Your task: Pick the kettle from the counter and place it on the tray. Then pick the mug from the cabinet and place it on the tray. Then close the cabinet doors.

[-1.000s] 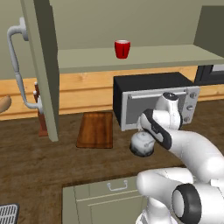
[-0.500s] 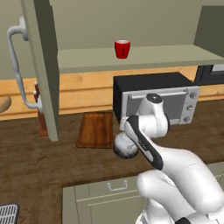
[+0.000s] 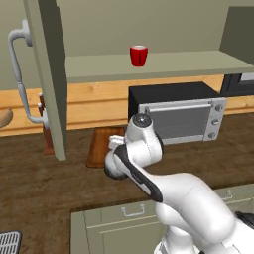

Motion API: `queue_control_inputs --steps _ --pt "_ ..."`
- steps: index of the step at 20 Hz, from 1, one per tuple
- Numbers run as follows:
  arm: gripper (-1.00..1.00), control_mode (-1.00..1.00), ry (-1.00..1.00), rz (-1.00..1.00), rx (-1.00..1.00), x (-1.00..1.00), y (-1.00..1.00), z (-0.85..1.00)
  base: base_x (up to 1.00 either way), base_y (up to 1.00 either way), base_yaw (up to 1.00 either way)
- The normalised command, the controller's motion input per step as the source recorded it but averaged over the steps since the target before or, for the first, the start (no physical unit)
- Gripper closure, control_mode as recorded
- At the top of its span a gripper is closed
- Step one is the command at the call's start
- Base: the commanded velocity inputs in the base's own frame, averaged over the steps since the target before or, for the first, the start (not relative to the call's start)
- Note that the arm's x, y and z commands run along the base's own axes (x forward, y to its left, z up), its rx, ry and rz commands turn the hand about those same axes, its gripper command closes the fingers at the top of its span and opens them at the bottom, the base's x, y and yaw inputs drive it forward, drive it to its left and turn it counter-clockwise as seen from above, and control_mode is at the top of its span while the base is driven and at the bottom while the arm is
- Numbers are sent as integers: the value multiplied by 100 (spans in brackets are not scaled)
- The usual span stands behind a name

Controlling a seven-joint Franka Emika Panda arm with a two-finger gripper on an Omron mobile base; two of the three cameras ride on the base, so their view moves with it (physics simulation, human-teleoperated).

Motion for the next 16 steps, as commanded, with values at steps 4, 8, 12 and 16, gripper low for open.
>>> queue_control_inputs --steps 4,8,12,16 --pt "100 -100 1 -25 0 62 60 35 0 0 0" --pt "100 -100 7 -27 0 64 41 31 0 0 0" --pt "100 -100 5 -20 0 42 11 10 0 0 0" --pt "100 -100 0 -3 4 8 -6 0 0 0 0"
